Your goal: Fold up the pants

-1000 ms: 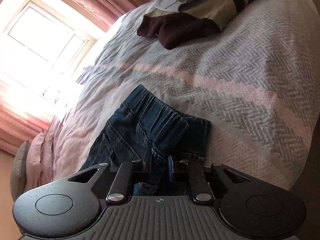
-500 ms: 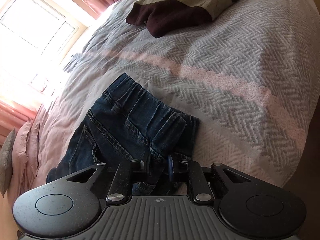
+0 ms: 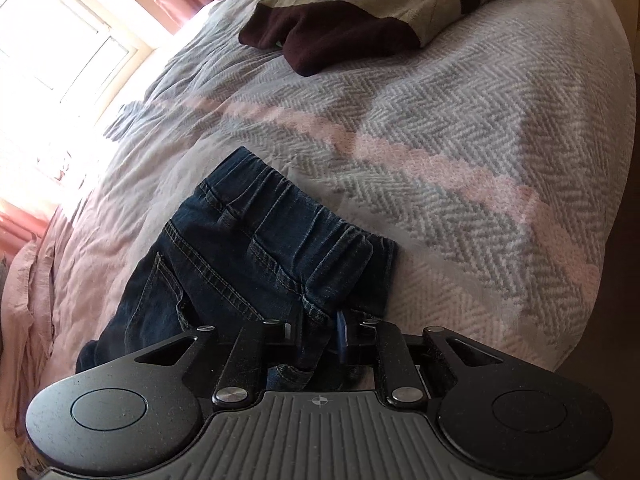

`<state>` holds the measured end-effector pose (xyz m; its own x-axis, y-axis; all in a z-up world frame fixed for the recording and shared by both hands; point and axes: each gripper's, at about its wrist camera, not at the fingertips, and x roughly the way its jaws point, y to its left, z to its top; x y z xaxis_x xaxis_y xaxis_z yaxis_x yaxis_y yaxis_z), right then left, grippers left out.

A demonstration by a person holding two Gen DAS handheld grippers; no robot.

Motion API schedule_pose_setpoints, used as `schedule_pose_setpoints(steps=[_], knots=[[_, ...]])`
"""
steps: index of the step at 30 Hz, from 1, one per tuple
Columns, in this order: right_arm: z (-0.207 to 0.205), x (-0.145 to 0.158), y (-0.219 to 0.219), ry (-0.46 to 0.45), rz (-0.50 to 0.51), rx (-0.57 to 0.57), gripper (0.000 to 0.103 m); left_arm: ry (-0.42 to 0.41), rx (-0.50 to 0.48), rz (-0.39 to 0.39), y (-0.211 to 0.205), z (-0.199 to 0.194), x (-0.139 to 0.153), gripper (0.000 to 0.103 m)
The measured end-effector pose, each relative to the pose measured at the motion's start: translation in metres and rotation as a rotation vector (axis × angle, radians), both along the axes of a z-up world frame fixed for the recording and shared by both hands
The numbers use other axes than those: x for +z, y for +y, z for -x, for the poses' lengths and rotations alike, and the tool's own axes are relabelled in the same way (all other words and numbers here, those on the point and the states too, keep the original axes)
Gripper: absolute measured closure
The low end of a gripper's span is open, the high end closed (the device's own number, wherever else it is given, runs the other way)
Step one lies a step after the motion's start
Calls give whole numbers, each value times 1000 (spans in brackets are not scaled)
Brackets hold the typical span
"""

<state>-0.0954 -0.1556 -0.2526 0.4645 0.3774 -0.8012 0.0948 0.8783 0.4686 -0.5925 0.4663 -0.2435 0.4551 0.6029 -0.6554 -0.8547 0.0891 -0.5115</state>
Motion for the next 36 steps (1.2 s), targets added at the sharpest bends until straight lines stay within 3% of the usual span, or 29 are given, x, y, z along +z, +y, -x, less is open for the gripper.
schedule_pose_setpoints(steps=[3, 5, 7, 10, 15, 20, 23, 26, 29, 32, 36], knots=[[-3, 4, 1, -8, 7, -9, 91, 74, 29, 20, -28, 21, 0, 102], [-5, 4, 2, 0, 22, -10, 91, 181, 4, 83, -37, 22, -27, 102], [-5, 5, 3, 3, 29, -9, 91, 173, 27, 142, -38, 24, -51, 102], [-5, 10, 4, -8, 41, 14, 92, 160, 52, 129, -36, 22, -53, 102], [-2, 23, -2, -35, 0, 29, 92, 146, 11, 50, -39, 27, -28, 100], [-5, 6, -7, 19, 28, 28, 92, 230, -22, 57, -41, 23, -29, 100], [-6, 3, -5, -1, 21, 30, 92, 248, -18, 38, -46, 19, -27, 100], [-7, -2, -3, -1, 40, 42, 92, 322, -36, 59, -43, 7, -41, 100], [-5, -3, -8, 19, 12, 31, 84, 398, -56, 84, -44, -3, -52, 97], [1, 5, -17, 39, 71, 29, 59, 447, -61, 86, -49, -7, -41, 91], [5, 22, -32, -49, 76, 31, 58, 515, -85, 58, -58, -13, -15, 88]])
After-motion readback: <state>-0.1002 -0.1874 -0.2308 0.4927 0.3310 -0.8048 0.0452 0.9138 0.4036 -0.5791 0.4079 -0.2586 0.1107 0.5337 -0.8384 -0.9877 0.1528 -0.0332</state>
